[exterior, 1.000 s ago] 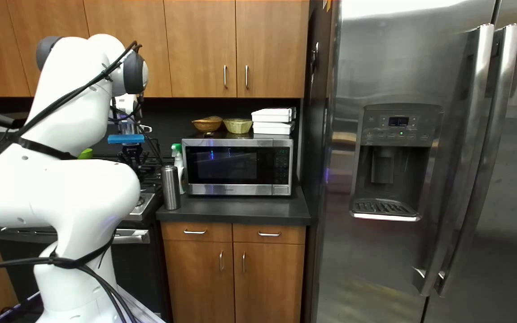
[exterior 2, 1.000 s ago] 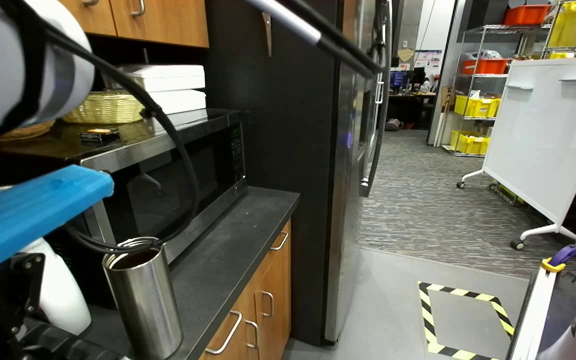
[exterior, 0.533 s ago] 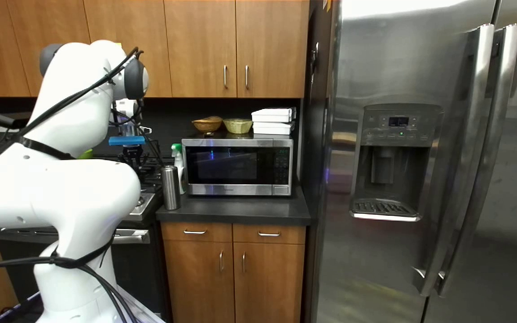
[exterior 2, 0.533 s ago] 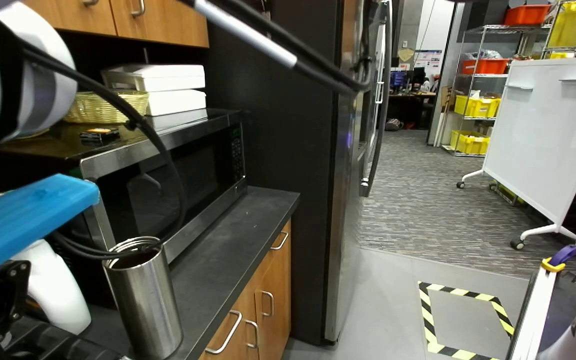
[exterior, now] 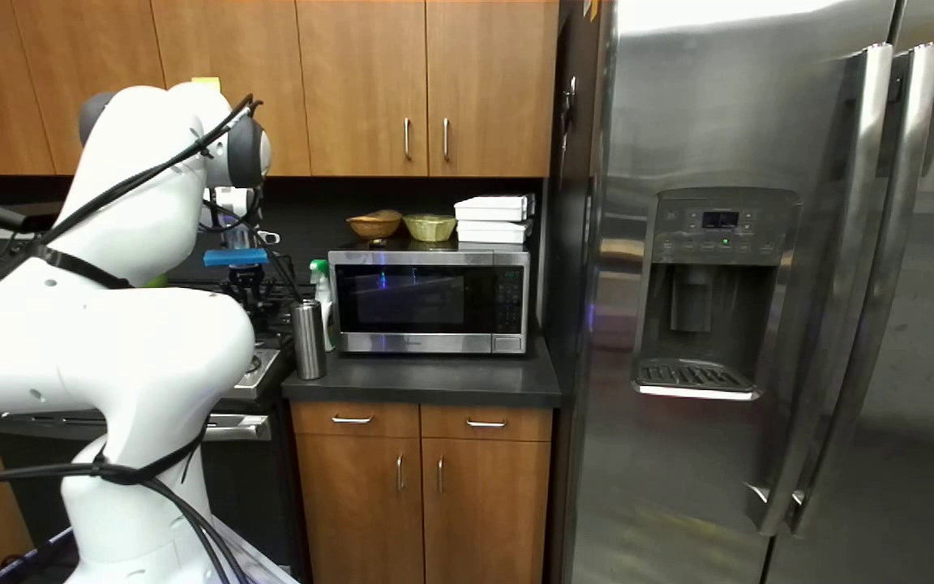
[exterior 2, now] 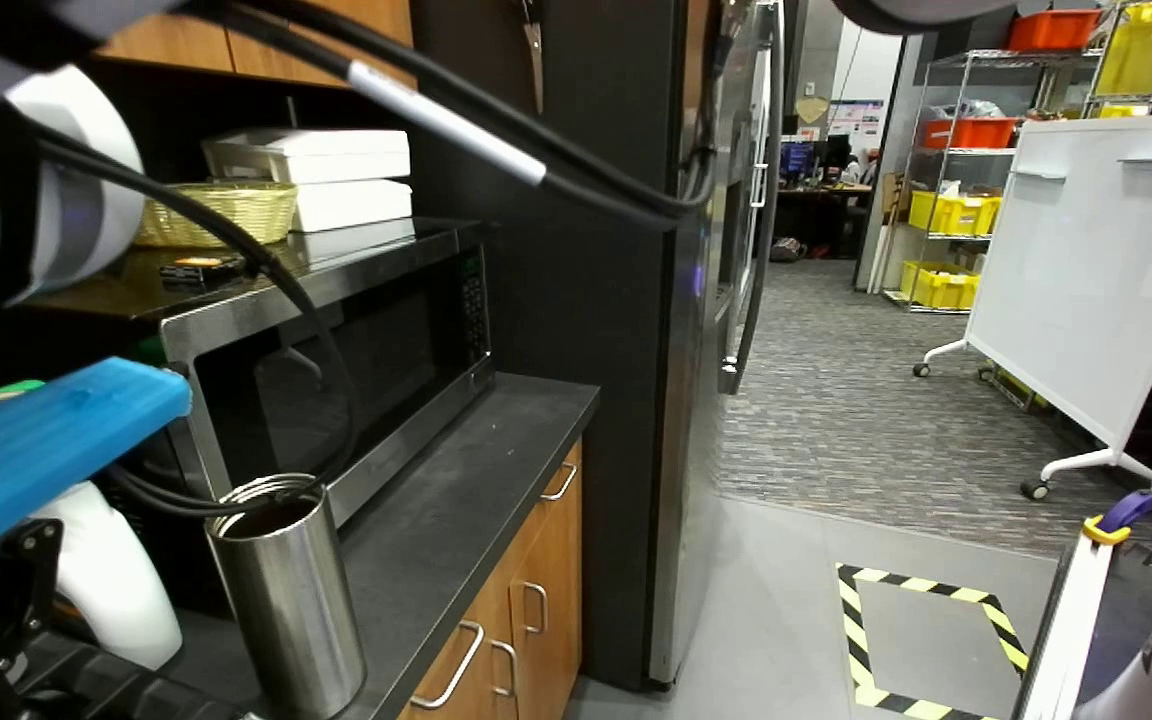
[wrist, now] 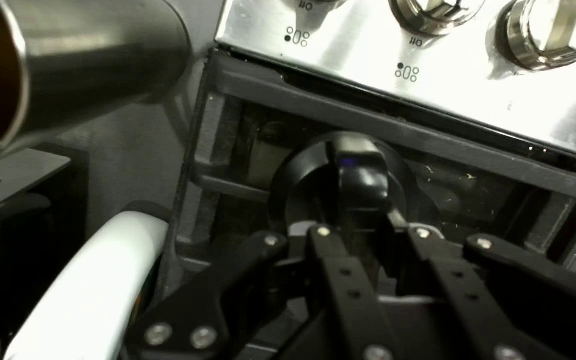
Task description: Remove the black lid from the silver bottle
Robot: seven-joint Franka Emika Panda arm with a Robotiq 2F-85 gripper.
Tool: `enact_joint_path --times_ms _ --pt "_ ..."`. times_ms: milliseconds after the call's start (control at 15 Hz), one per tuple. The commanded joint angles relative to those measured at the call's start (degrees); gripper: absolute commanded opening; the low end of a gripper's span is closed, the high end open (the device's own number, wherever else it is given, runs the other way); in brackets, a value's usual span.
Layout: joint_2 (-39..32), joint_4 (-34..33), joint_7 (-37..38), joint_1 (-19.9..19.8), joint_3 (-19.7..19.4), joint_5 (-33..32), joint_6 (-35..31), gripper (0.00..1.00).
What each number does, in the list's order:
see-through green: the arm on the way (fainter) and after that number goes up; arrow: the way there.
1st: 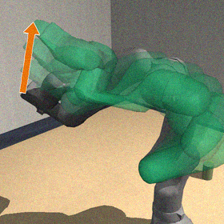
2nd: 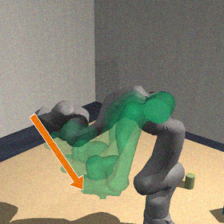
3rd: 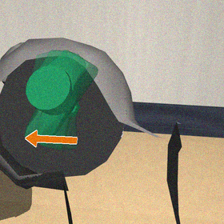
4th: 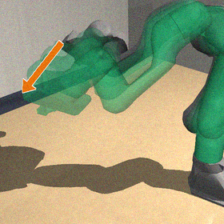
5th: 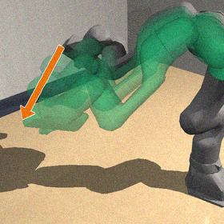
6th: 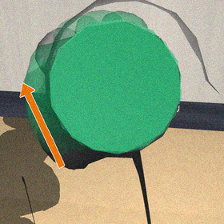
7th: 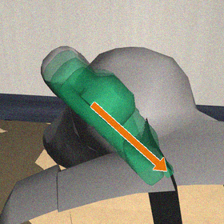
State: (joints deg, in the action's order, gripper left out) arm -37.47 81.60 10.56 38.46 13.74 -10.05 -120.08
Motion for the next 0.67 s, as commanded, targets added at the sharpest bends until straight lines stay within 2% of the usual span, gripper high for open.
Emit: enact_joint_path --times_ms 0,333,400,467,600 --pt "-0.92 -2.37 -0.22 1.07 -1.32 -1.26 1.67 0.06" --pt "-1.31 -3.10 0.11 1.16 -2.03 -1.32 2.69 0.06" --pt "-1.35 -3.32 0.18 1.15 -2.09 -1.26 3.09 0.22" --pt "-1.35 -3.35 0.26 1.14 -2.20 -1.29 3.22 0.48" --pt "-1.29 -3.46 0.41 1.14 -2.40 -1.33 3.55 0.53"
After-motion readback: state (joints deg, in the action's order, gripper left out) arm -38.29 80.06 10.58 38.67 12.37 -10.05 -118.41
